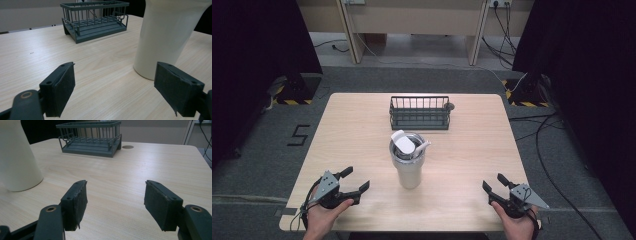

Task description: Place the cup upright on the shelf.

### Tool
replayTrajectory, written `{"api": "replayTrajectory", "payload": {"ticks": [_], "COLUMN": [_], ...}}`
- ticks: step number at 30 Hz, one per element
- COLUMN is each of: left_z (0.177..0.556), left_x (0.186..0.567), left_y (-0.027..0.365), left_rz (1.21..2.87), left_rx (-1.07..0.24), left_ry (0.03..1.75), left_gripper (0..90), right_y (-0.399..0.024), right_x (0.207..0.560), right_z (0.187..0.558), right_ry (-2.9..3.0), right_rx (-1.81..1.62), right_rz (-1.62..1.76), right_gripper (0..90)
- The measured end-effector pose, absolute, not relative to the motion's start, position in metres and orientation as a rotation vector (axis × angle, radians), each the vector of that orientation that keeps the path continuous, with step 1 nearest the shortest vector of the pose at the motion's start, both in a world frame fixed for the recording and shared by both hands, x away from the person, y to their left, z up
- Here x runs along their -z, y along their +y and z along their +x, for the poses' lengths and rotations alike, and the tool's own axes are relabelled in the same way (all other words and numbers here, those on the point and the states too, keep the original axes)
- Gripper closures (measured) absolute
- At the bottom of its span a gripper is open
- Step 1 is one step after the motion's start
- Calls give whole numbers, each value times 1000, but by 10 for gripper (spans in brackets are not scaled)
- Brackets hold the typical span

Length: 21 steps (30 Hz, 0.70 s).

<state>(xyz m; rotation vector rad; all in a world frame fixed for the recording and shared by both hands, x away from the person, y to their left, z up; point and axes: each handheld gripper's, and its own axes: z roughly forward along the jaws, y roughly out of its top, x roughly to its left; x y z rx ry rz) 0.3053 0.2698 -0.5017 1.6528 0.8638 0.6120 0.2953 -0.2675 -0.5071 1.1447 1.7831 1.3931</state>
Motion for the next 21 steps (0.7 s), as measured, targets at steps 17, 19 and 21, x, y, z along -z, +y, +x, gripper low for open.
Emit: {"api": "replayTrajectory", "payload": {"ticks": [17, 19, 21], "left_z": [320, 324, 326], "left_x": [509, 510, 509], "left_y": [247, 241, 236], "left_rz": [1677, 1679, 1675], "left_rx": [-569, -544, -527], "left_ry": [792, 774, 761], "left_gripper": [147, 147, 147], "right_y": [-269, -269, -270], "right_x": [507, 507, 508], "right_z": [294, 295, 295], "right_ry": [1766, 1767, 1768], "right_rx": [-1375, -1373, -1372], "right_rz": [1157, 1159, 1162], "right_gripper": [342, 342, 342]}}
